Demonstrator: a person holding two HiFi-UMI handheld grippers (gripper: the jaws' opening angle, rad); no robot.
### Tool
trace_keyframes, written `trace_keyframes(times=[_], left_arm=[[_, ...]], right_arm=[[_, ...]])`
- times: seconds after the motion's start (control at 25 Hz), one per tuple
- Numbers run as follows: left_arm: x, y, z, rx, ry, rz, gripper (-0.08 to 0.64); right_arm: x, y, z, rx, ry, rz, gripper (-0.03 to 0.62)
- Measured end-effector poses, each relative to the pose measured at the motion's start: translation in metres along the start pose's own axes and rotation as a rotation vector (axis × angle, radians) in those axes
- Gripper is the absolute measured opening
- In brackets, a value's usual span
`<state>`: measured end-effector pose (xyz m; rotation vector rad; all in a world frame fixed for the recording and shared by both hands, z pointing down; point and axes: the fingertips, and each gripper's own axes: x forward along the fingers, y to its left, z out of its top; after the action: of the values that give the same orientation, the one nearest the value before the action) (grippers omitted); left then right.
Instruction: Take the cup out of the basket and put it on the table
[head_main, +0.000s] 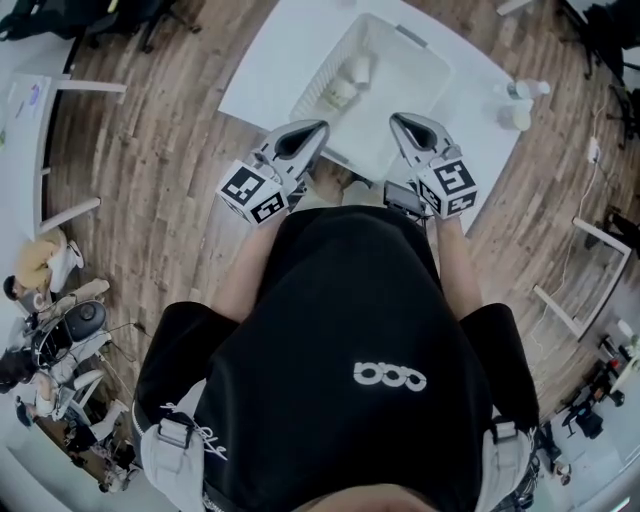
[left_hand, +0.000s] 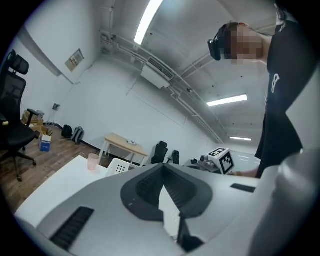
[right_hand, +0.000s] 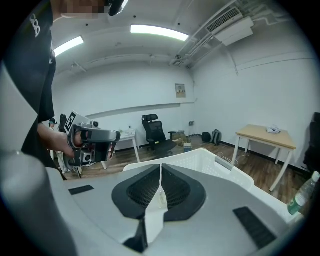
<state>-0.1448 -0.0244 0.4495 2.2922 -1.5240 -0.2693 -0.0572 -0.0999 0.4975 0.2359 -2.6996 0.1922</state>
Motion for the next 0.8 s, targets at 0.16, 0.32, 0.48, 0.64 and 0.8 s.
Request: trace_keyframes(times=[0.16, 0.32, 0.48, 0.64, 0.8], left_arm=[[-0.001, 0.019, 0.007, 0.003, 0.005, -0.016, 0.008], [-0.002, 0.033, 0.010, 0.009, 0.011, -0.013, 0.008], [-0.003, 0.041, 0.012, 0.001, 0.010, 0.004, 0.008], [-0.003, 0.048, 0.013, -0.003, 0.010, 0.017, 0.008], [-0.001, 0.050, 0.012, 0.001, 0.009, 0.023, 0.008]], right_arm=[[0.024, -0.002, 0.004, 0.001, 0.015, -0.011, 0.026], [0.037, -0.003, 0.000, 0.012, 0.029, -0.012, 0.026], [0.044, -0.007, -0.004, 0.018, 0.048, -0.008, 0.026], [0.052, -0.013, -0.005, 0.020, 0.054, -0.012, 0.026], [0.061, -0.021, -0.011, 0.014, 0.062, -0.012, 0.026]])
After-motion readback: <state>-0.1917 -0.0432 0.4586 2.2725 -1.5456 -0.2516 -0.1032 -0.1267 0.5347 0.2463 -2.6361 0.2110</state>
